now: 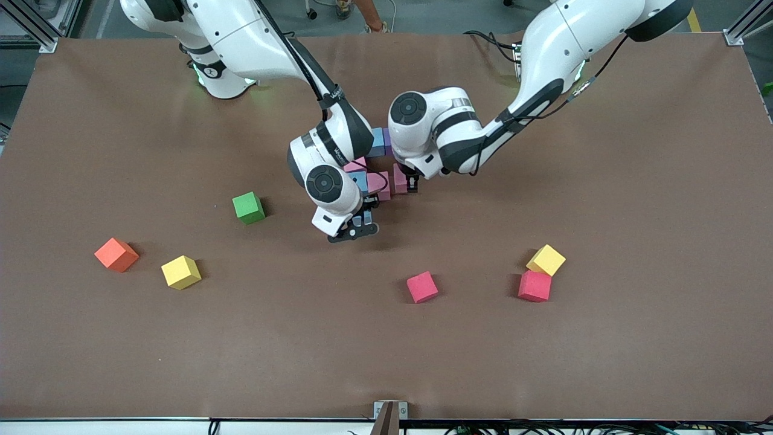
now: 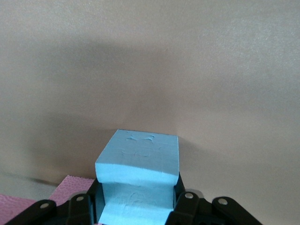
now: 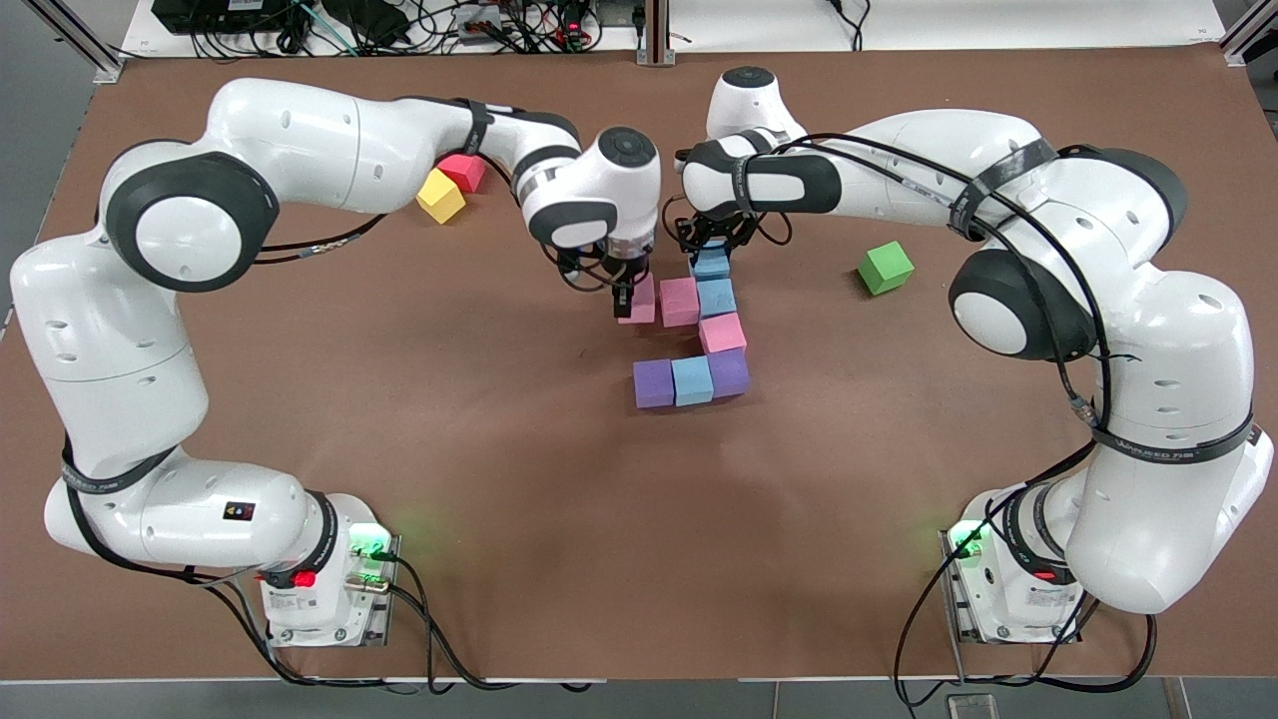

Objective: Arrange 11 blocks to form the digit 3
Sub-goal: 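Carry the pink cube to the middle cube shape with the left gripper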

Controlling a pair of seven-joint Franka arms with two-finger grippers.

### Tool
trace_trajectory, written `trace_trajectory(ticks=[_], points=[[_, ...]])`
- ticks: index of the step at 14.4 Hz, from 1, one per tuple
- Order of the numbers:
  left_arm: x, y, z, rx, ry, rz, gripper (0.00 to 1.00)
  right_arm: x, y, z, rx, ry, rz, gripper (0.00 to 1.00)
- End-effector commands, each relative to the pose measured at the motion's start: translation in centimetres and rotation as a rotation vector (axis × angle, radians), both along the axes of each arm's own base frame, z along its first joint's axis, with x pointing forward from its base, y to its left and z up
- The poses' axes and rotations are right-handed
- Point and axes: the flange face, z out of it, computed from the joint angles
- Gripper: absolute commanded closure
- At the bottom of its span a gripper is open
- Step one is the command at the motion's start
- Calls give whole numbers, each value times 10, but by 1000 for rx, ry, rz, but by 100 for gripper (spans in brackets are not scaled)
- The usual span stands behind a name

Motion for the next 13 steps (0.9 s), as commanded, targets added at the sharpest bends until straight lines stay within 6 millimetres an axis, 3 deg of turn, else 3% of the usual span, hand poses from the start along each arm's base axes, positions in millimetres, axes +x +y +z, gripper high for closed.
trace_trajectory(ticks=[1, 13], points=[[-19, -1, -11, 21, -74, 222, 85, -34, -4, -36, -36, 70, -3, 64], [-12, -5, -31, 31, -102, 231, 85, -39, -2, -40, -31, 67, 0, 63]])
